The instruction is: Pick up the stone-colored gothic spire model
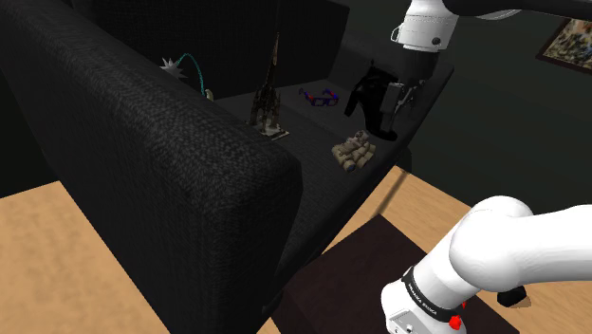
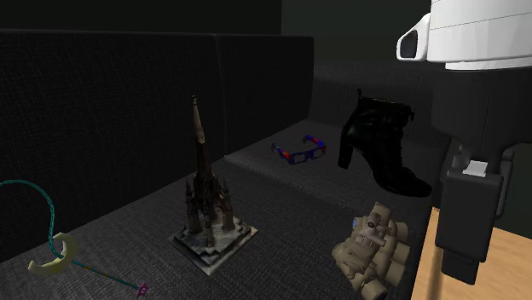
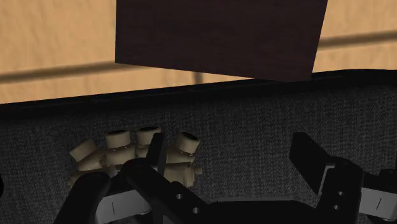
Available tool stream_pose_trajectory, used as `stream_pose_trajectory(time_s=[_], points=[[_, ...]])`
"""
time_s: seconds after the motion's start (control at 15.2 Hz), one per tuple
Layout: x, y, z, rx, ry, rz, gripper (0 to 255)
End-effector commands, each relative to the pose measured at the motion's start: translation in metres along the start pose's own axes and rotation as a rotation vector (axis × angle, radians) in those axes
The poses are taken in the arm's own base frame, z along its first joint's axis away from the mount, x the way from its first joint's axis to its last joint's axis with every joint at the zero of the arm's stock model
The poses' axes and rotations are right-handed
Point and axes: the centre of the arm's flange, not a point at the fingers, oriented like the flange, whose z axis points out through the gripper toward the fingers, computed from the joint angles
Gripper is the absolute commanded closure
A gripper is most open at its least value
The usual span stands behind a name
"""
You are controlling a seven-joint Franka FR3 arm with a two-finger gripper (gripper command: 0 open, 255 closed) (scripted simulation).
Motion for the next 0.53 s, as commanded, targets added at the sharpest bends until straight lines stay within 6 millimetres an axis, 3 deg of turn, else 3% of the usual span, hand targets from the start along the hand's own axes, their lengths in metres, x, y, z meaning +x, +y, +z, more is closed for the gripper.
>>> stream_pose_trajectory(time_s=[0.0,0.46], points=[[0.000,0.000,0.000,0.000,0.000,0.000,0],[0.060,0.010,0.018,0.054,0.205,-0.106,0]])
